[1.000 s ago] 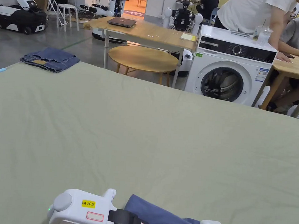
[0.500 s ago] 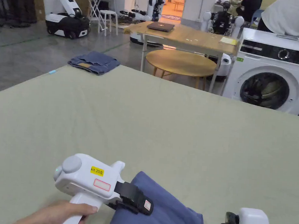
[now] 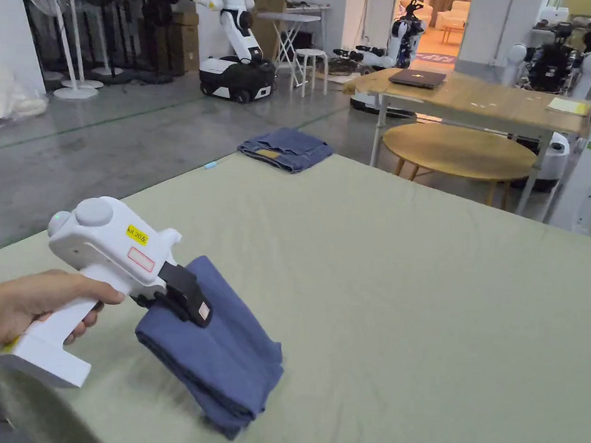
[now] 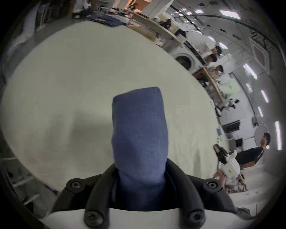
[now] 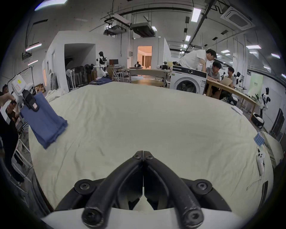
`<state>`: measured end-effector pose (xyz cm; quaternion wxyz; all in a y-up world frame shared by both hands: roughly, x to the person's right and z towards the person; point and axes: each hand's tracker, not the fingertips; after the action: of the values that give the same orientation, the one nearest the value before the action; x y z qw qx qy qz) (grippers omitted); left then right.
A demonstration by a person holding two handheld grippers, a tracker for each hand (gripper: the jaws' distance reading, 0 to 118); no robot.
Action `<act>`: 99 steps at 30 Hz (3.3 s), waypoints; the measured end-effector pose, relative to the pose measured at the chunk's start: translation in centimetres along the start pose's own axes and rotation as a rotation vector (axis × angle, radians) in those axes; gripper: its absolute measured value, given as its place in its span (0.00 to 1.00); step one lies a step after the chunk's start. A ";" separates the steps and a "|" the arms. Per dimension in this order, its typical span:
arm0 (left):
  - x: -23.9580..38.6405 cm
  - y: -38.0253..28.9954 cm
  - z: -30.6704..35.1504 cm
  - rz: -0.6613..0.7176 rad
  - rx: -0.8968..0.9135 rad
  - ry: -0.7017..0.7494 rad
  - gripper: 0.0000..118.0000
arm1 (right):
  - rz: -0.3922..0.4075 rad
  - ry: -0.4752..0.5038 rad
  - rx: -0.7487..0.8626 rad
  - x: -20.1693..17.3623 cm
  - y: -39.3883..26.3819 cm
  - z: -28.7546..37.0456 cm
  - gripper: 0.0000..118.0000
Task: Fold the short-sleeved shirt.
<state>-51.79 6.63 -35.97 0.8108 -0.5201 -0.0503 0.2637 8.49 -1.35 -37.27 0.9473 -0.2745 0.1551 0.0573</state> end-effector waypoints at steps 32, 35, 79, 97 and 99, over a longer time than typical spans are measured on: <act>-2.3 0.9 5.7 -0.027 0.132 0.372 0.45 | -0.019 -0.024 -0.038 0.2 0.3 -0.4 0.00; 0.3 -0.2 2.7 -0.096 0.135 0.290 0.45 | -0.038 -0.031 -0.033 0.8 0.2 0.0 0.00; 32.5 -15.8 -14.8 -0.476 0.995 0.154 0.01 | -0.228 -0.296 0.374 9.5 2.9 6.4 0.00; 32.9 -14.5 -15.4 -0.525 0.942 0.187 0.01 | -0.226 -0.278 0.361 9.7 3.4 6.2 0.00; 33.1 -14.8 -15.3 -0.529 0.946 0.190 0.01 | -0.215 -0.284 0.360 9.6 3.4 6.2 0.00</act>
<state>-12.44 5.26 -36.42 0.9958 -0.0901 0.0178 -0.0034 18.54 5.07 -37.14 0.9938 -0.1054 -0.0018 -0.0344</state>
